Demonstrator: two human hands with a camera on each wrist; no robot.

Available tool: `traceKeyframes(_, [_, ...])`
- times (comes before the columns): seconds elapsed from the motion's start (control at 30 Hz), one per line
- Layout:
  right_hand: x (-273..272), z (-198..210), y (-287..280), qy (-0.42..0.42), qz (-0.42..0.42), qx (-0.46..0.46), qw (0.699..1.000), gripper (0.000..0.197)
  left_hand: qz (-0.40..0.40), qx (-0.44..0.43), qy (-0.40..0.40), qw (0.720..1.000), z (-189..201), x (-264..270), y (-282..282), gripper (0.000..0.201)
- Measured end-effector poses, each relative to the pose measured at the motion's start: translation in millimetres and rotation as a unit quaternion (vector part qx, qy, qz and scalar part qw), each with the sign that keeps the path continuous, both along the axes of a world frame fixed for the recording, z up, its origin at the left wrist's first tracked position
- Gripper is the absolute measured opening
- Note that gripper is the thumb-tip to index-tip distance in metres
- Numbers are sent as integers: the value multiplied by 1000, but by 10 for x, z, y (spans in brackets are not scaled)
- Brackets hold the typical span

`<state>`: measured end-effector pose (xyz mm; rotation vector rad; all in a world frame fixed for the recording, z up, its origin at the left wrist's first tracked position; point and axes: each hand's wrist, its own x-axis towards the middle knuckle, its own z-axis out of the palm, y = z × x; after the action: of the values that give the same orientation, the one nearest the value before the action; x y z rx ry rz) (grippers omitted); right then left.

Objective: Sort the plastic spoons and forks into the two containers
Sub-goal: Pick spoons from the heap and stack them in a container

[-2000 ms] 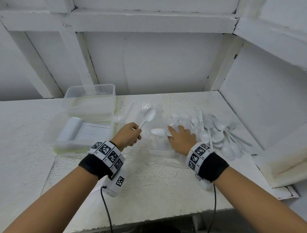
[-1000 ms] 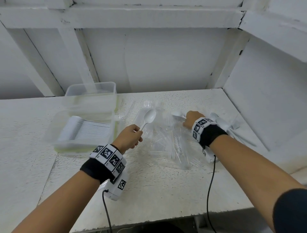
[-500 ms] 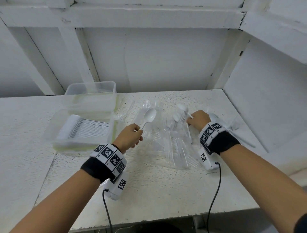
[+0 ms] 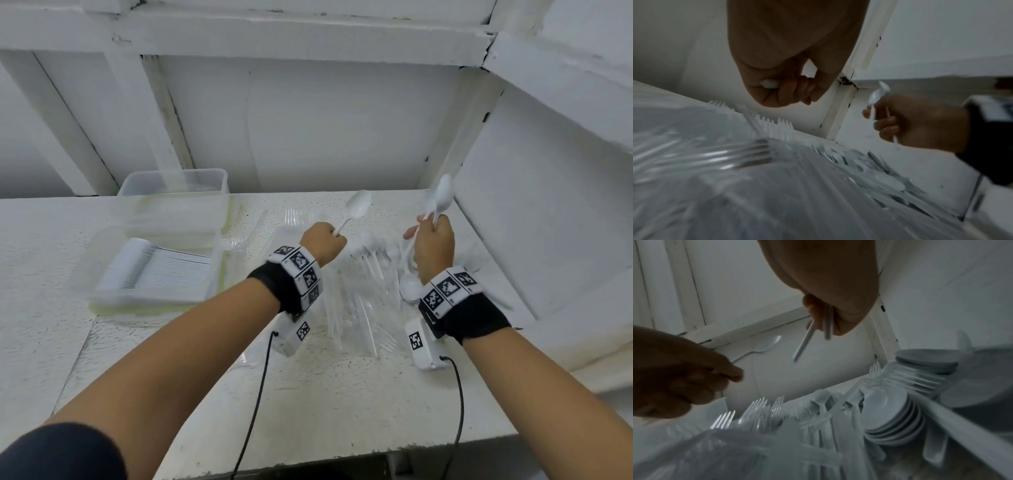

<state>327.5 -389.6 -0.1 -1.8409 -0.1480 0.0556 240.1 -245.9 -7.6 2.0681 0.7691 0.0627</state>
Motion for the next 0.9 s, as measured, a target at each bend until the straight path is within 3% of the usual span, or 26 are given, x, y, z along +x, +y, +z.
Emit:
traceKeyframes(0.2, [17, -34, -176, 60, 32, -38, 997, 22, -75, 56, 101, 990, -119, 462, -178, 32])
traceKeyframes(0.3, [18, -95, -227, 106, 55, -13, 993, 20, -117, 92, 119, 982, -199, 591, -279, 38])
traceKeyframes(0.4, [16, -147, -285, 140, 75, -27, 987, 21, -151, 127, 121, 973, -261, 655, -351, 24])
traceKeyframes(0.6, [3, -188, -351, 154, 109, -46, 981, 16, -175, 158, 166, 958, -291, 695, -397, 15])
traceKeyframes(0.73, [16, -161, -372, 119, 114, -68, 984, 12, -113, 75, 145, 980, -220, 656, -305, 29])
traceKeyframes(0.9, [111, -91, -236, 112, 147, -105, 977, 12, 6, -74, 48, 996, 0, 532, -76, 19])
